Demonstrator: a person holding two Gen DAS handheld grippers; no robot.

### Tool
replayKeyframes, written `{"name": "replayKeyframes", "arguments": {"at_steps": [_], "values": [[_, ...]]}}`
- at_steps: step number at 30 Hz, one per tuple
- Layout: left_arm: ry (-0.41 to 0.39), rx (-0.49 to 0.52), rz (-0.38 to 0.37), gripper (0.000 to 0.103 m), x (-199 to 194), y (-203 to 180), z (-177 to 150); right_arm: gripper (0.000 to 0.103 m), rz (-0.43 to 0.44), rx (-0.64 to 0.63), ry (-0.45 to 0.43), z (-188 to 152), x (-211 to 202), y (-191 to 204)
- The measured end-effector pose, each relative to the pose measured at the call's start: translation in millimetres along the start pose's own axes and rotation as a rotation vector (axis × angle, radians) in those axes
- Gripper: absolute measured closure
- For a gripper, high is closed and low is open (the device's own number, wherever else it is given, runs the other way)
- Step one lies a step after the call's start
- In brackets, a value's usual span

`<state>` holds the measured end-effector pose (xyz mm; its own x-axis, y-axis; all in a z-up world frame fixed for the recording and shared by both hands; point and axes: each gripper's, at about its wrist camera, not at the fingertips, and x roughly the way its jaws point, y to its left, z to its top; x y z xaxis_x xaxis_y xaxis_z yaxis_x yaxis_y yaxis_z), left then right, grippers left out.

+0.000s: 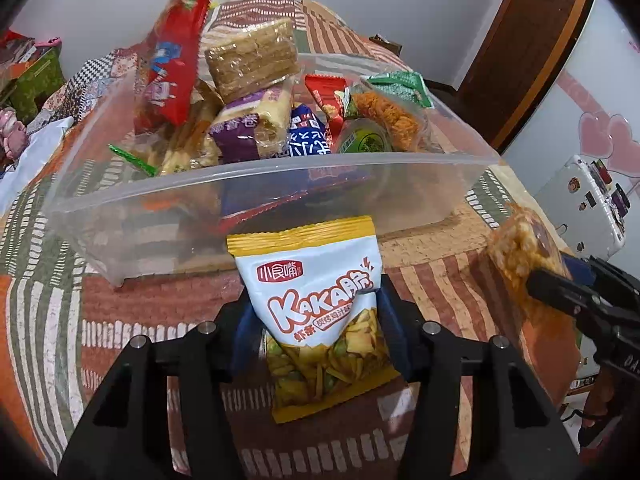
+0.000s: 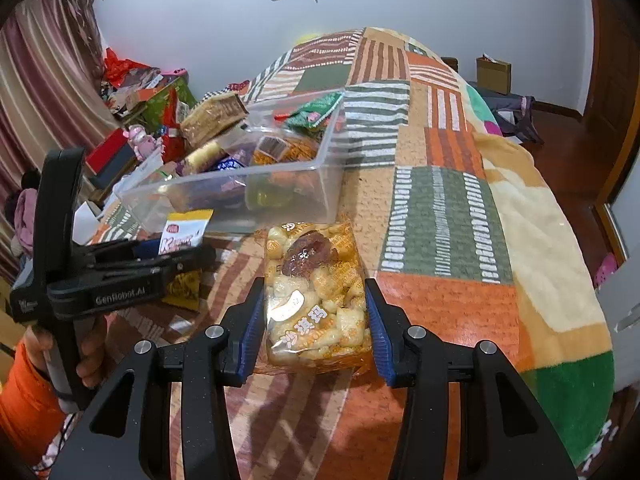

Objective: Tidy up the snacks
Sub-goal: 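Carry the Kakabi bag and nut-cake pack over the box and lower them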

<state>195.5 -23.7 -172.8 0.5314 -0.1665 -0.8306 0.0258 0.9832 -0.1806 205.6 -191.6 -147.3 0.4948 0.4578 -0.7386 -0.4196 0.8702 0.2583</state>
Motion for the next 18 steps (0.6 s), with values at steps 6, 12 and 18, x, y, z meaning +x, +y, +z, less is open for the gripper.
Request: {"name": "replayKeyframes", "arguments": {"at_steps": [6, 12, 18], "values": [[-0.068, 0.017, 0.006, 0.049, -31.1, -1.6, -4.7, 0.060, 0.016, -0.006, -0.028, 10.3, -4.7, 7.7], [-0.149, 0.004, -0.006, 0.049, -64.4, 2.5, 5.8, 0.060, 0.037, -0.028, -0.058, 24.4, -3.9, 21.0], [-0.214, -0.010, 0.005, 0.049, -82.4, 13.3, 26.9, 0.060, 0.060, -0.052, -0.092, 42.6, -1.6, 36.2]]}}
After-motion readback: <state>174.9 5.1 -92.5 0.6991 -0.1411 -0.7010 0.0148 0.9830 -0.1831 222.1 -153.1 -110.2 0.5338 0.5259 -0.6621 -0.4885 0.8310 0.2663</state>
